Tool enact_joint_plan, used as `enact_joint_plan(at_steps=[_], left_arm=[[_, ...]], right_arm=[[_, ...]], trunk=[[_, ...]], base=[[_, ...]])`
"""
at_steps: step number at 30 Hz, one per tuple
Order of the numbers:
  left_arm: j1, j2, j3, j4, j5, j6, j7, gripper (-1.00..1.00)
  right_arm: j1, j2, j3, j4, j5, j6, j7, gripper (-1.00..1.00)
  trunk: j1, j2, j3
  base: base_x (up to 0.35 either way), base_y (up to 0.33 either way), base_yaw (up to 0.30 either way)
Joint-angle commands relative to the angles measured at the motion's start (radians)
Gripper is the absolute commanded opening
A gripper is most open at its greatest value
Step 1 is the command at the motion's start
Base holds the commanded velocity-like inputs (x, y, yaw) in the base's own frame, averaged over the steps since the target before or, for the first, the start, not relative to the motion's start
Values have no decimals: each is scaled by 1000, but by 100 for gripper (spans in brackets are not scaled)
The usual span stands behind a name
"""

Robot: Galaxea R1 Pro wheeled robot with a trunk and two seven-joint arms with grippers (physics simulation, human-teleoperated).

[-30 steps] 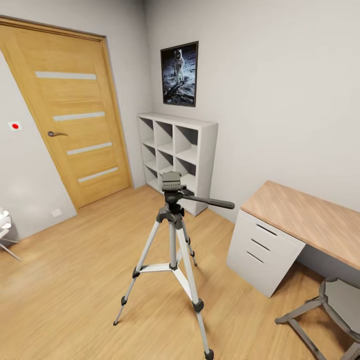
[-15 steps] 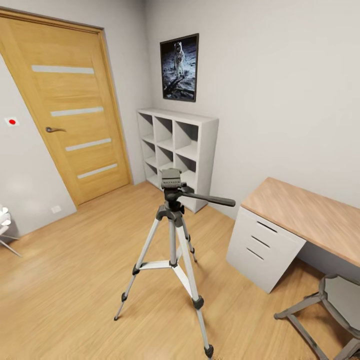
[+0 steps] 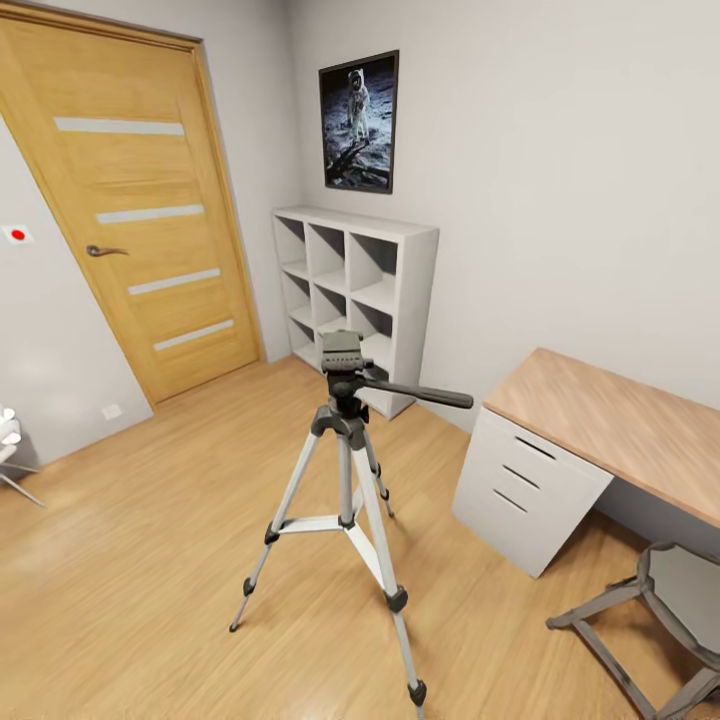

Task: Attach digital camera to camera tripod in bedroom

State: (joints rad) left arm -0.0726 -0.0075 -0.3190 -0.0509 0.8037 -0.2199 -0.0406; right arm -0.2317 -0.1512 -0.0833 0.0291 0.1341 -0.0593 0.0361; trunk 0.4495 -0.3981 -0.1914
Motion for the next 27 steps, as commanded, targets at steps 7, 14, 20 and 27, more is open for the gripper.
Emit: enact_joint_plan(at_steps=[7, 14, 20, 27], left_arm=[[-1, 0, -7, 2, 8, -4, -4, -100], [-1, 0, -7, 2, 8, -4, -4, -100], [-1, 0, -7, 2, 8, -4, -4, -100], [-1, 0, -7, 2, 8, -4, -4, -100]], right_arm=[[-1, -1, -9, 3, 10, -7, 2, 100], [-1, -1, -9, 3, 10, -7, 3, 100], [-1, -1, -9, 3, 10, -7, 2, 100], [-1, -1, -9, 3, 10, -7, 2, 100]], trunk=[[0, -2, -13], [0, -2, -24], [0, -2, -34], [0, -2, -45]], base=[[0, 0, 0], [0, 0, 0], [0, 0, 0], [0, 0, -24]])
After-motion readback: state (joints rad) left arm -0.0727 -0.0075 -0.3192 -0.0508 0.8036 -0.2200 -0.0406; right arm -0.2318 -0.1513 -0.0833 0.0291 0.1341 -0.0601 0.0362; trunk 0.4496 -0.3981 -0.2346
